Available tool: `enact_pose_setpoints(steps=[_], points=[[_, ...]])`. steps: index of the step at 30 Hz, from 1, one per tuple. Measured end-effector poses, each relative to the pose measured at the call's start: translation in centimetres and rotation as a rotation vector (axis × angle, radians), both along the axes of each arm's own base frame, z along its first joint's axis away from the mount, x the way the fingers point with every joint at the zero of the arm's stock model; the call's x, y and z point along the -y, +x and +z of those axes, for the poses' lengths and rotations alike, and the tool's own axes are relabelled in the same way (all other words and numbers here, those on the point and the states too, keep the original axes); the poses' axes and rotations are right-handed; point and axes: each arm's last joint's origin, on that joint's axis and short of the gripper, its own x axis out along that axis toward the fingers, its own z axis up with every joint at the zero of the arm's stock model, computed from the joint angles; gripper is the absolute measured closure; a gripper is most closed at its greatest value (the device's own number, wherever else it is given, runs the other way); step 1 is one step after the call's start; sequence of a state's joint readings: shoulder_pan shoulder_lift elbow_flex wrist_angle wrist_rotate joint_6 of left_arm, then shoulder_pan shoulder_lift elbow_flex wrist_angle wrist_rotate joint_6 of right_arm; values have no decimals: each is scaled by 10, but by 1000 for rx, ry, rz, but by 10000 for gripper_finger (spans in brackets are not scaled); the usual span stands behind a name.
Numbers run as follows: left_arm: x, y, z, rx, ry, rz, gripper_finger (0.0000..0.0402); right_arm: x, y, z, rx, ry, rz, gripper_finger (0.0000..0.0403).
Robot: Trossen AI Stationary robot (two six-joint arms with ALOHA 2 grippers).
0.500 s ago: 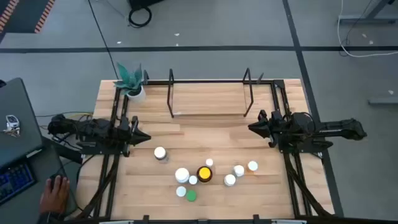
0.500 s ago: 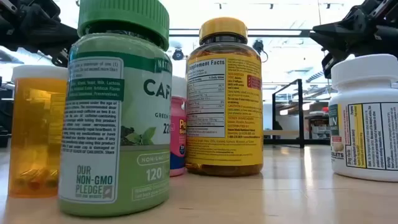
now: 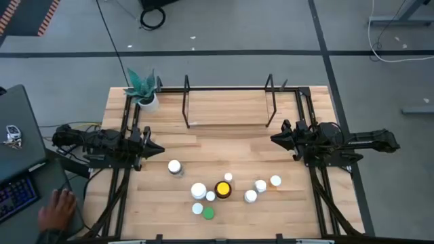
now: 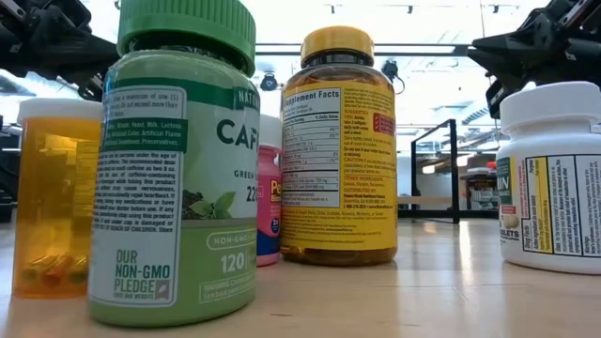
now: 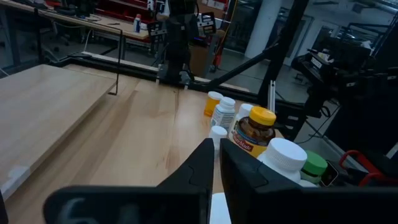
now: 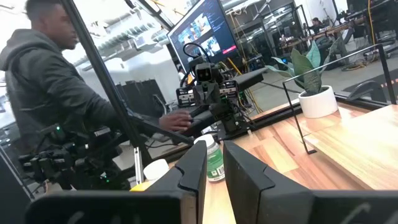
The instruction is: Pick and place medicine bottles onto shelf by color
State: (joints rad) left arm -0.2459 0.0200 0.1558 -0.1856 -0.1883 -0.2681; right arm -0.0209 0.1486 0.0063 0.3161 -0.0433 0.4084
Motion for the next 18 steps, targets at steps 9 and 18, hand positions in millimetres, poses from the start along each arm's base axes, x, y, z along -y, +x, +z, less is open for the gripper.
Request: enact_pose_setpoints(steps=[9, 18], points=[[0, 0, 0, 0, 0, 0, 375, 0, 0, 0, 0, 0, 0, 342], [0, 0, 0, 0, 0, 0, 368, 0, 0, 0, 0, 0, 0, 342]])
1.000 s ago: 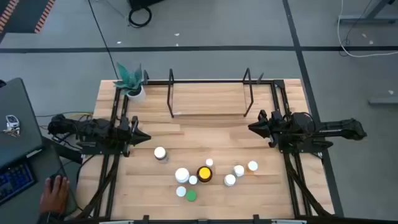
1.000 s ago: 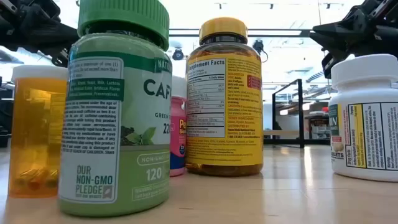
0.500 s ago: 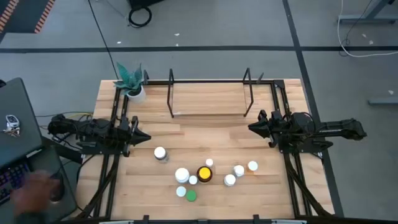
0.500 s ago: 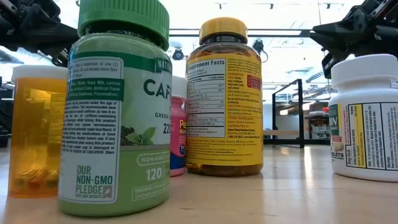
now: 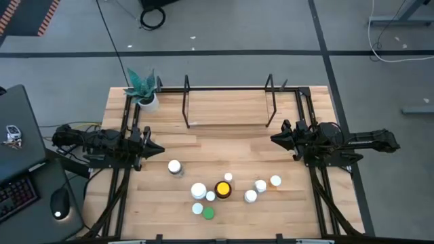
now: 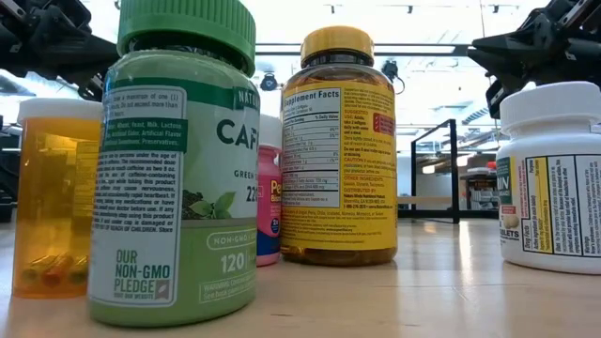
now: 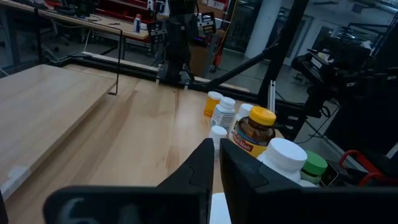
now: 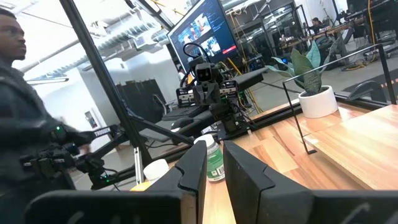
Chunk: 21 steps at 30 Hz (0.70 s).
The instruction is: Pick and place medicine bottles onto shelf by color
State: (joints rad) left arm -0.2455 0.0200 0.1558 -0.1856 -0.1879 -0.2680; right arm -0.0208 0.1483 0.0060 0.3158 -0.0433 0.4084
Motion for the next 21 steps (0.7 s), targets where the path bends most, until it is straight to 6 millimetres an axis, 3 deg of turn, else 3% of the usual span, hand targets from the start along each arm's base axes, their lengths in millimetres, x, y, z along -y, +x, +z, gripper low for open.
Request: enact_pose_setpoints(steps=[17, 21], points=[[0, 0, 0, 0, 1, 0, 367, 0, 0, 0, 1, 0, 0, 342], [0, 0, 3, 33, 88, -1, 371, 0, 0, 0, 0, 0, 0, 342]])
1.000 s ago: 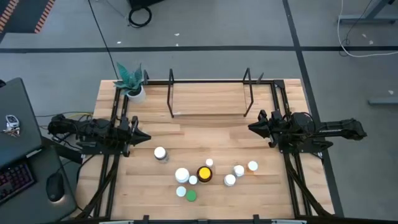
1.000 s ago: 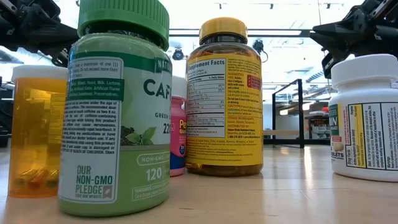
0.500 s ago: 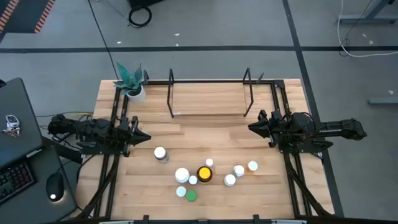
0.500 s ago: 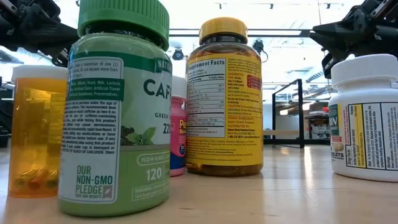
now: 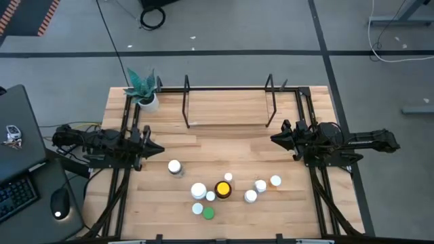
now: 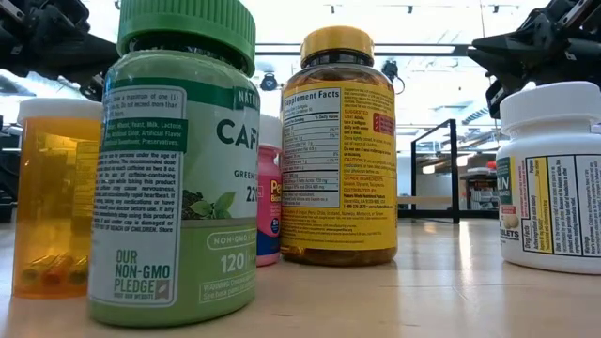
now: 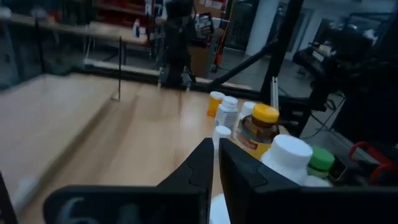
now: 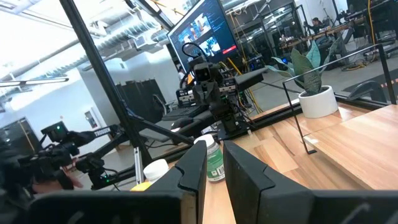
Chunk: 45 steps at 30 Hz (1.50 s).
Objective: Pick and place medicine bottles onto shelf by color
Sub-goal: Put the large green pill bottle on the shelf
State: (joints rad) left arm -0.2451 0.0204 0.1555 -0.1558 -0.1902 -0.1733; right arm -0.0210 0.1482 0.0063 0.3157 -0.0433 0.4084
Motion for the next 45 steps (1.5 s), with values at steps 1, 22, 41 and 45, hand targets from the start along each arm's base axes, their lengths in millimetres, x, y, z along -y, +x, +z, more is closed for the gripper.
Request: enact_pose_setpoints(steps=[1, 22, 41, 45], points=[[0, 0, 3, 27, -2, 0, 373, 0, 0, 0, 0, 0, 0, 342], [-1, -5, 33, 323, -326, -37, 375, 0, 0, 0, 0, 0, 0, 342], [-4, -11, 47, 462, -597, -74, 378, 3, 0, 1, 11, -33, -116, 342], [-5, -13, 51, 516, -610, -42, 376, 5, -1, 2, 20, -11, -180, 342]])
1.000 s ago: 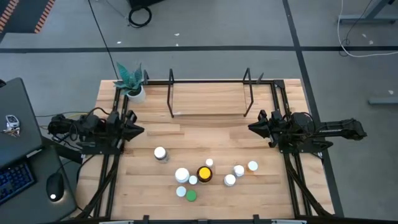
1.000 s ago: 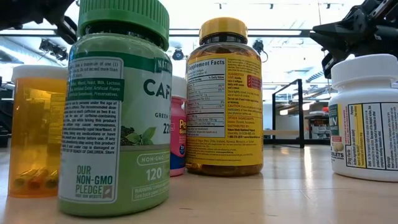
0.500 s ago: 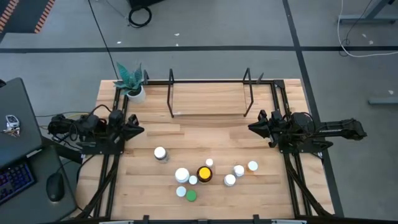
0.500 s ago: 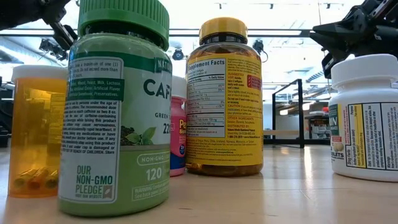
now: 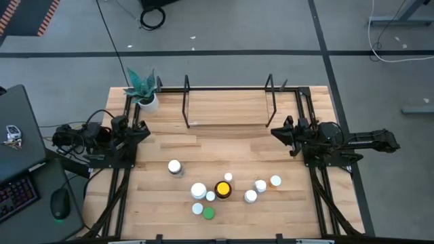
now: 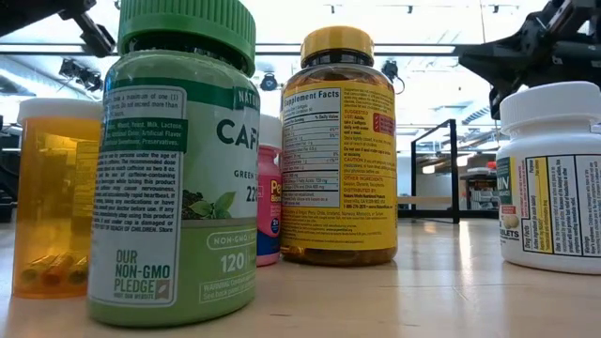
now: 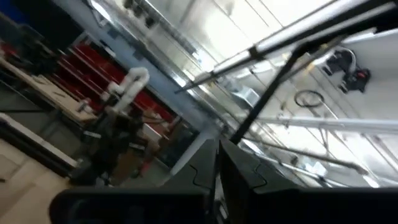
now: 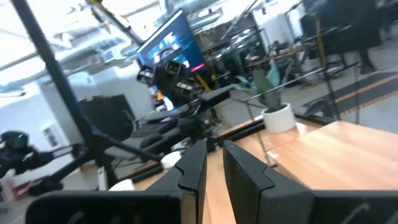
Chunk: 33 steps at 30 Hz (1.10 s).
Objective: Pick and place medicine bottles onto shelf by color
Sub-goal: Put the large green pill bottle on the shelf
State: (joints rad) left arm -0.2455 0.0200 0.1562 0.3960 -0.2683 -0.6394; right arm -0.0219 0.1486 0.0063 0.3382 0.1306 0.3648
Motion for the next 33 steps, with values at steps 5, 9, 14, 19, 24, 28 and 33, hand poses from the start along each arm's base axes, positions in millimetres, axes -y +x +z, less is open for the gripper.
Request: enact_pose_setpoints(steps=[5, 9, 14, 19, 24, 28, 33], points=[[-5, -3, 4, 21, 2, 190, 376, 2, -1, 1, 15, 11, -59, 342], [-9, -4, 3, -5, -56, 311, 378, 2, -2, 5, 58, 18, -58, 342], [-11, -4, 1, -47, -49, 409, 374, 2, -2, 7, 77, 33, -54, 342], [-12, -3, 0, -80, -29, 469, 364, 2, -2, 7, 125, 248, -1, 342], [-12, -1, -1, -101, -15, 484, 346, 2, -2, 9, 146, 290, 12, 342], [-11, 2, -2, -120, -4, 484, 333, 2, -4, 14, 194, 259, 13, 342], [-11, 2, -2, -135, 37, 504, 325, 3, -5, 16, 231, 260, -29, 342]])
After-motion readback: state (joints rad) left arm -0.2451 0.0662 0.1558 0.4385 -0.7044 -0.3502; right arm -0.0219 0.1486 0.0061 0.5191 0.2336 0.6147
